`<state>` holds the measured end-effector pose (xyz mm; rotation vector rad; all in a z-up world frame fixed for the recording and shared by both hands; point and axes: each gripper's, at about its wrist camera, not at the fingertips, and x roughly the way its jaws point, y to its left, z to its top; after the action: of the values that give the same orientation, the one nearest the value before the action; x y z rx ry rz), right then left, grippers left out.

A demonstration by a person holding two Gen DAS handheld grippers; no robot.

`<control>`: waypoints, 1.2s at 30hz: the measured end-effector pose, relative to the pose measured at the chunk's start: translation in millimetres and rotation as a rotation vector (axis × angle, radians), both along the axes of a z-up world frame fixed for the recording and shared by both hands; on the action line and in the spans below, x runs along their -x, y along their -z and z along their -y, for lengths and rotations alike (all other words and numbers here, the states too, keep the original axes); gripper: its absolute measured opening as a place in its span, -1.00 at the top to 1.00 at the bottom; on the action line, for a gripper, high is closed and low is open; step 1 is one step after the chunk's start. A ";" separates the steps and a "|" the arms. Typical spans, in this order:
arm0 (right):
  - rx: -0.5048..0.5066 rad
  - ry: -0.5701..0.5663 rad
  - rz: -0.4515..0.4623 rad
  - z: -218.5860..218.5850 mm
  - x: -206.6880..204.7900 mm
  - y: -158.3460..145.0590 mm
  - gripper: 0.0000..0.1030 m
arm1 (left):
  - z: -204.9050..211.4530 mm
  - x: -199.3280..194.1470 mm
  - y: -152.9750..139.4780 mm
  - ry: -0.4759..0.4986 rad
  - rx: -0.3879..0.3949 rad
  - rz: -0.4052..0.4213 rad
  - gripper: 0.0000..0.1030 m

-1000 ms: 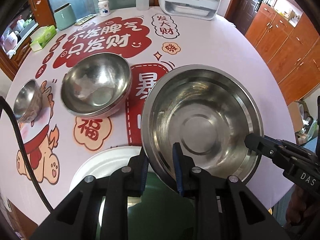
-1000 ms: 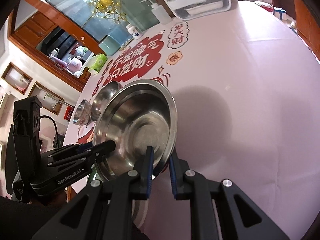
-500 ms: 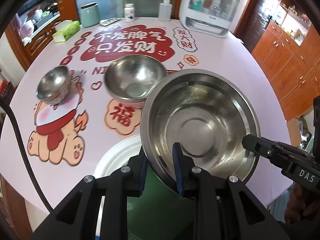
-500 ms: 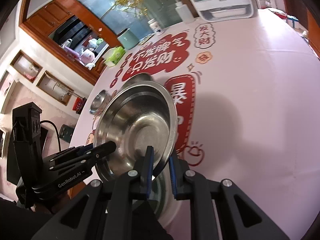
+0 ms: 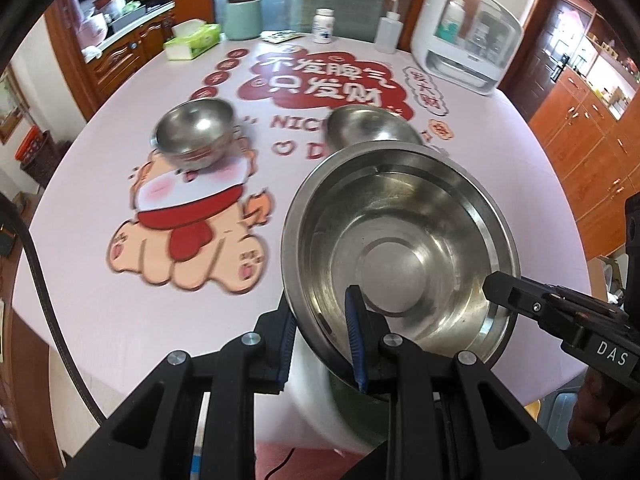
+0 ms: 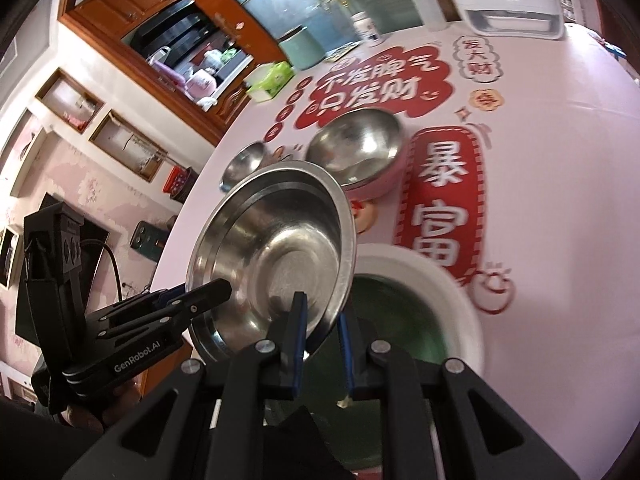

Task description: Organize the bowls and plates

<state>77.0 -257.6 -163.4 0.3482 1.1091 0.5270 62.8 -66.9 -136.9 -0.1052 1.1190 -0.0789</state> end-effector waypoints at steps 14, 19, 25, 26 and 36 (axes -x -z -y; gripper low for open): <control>0.029 -0.078 -0.043 -109.5 9.7 10.7 0.71 | -110.3 21.4 14.7 -0.051 -0.025 -0.056 0.58; 0.041 -0.086 -0.079 -142.5 8.1 21.6 0.70 | -137.9 21.0 25.4 -0.049 -0.040 -0.084 0.58; 0.060 -0.066 -0.126 -167.3 5.1 36.7 0.70 | -161.1 13.0 45.8 -0.016 -0.055 -0.136 0.58; 0.068 -0.060 -0.134 -170.7 3.9 39.5 0.70 | -162.6 11.3 49.1 -0.010 -0.056 -0.143 0.58; 0.100 0.011 -0.212 -180.0 2.6 62.5 0.70 | -170.9 -3.4 80.5 0.075 -0.059 -0.211 0.57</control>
<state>74.4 -77.6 -225.9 0.3277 1.3324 0.4298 66.1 104.0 -217.3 -0.0187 1.3348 -0.1038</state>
